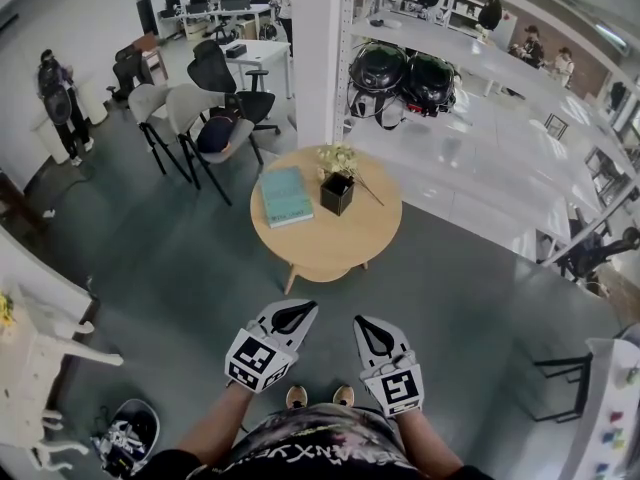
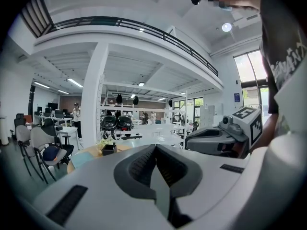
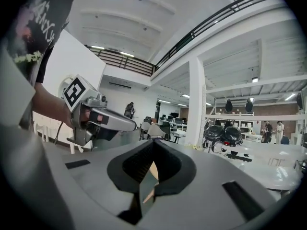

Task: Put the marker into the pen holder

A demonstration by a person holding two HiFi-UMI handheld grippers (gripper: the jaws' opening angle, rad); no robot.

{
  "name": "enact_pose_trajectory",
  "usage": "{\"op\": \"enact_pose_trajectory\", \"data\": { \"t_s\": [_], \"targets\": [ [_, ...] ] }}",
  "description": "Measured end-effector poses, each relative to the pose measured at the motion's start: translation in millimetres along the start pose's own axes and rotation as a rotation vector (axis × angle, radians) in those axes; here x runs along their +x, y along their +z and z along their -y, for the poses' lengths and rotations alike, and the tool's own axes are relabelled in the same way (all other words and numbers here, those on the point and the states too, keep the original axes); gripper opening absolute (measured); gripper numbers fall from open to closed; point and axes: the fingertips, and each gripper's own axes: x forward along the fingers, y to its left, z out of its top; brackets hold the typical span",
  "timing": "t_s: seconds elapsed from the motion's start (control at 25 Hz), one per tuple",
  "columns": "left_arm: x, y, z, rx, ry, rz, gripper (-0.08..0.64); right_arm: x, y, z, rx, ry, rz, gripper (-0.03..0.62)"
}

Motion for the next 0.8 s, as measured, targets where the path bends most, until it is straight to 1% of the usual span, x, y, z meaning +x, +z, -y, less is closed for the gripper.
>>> {"op": "enact_pose_trajectory", "data": {
  "t_s": [0.8],
  "targets": [
    [6,9,-29,0.013,0.015,0.033,0.018,22,11,10,-0.029,-0.015,0.006,-0.002]
  ]
}}
